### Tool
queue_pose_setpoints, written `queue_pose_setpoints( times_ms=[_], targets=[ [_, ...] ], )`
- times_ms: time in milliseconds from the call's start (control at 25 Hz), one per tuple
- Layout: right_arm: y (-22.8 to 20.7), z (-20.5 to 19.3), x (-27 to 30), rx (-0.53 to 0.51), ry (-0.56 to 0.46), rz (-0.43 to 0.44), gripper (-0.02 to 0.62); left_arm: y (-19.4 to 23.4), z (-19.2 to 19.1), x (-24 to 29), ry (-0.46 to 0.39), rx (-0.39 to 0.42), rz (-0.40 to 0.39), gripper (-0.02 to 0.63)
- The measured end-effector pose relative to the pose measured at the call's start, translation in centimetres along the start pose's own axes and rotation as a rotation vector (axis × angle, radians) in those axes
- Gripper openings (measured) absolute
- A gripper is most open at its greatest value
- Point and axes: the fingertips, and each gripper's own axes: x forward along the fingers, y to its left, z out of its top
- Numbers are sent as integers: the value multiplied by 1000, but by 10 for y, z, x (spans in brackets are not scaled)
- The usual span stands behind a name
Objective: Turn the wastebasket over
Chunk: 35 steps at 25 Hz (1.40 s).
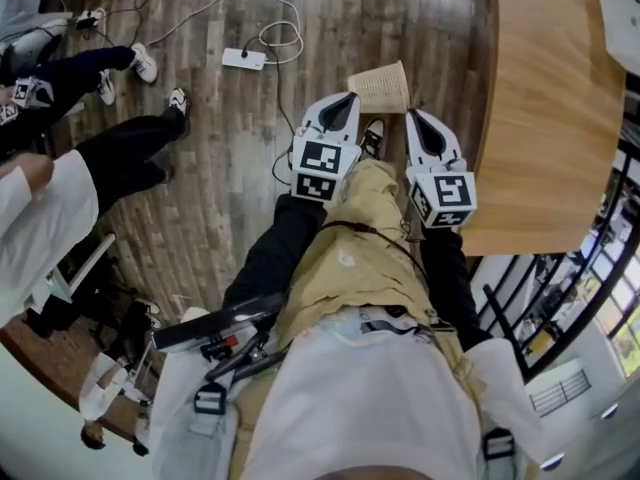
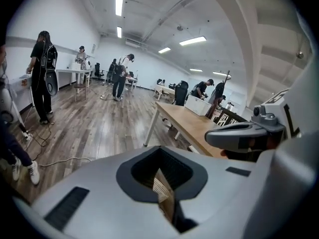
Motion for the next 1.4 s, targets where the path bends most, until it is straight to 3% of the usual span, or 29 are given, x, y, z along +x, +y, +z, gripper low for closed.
queue_pose_setpoints(
  times_ms=[280, 600, 920, 1120, 1400],
  targets=[
    [-25, -55, 56, 43, 84, 42, 20, 3, -53, 65, 86, -61, -1, -3],
    [-77, -160, 125, 74, 169, 46, 20, 21, -144, 147, 185, -97, 2, -3],
    [-92, -254, 169, 97, 264, 84, 20, 34, -229, 202, 304, -148, 19, -3],
    [-98, -310, 191, 118, 341, 98, 20, 41, -274, 234, 385, -142, 1, -3],
    [-118, -372, 224, 117, 436, 122, 21, 60, -339, 277, 528, -37, -37, -3]
  ],
)
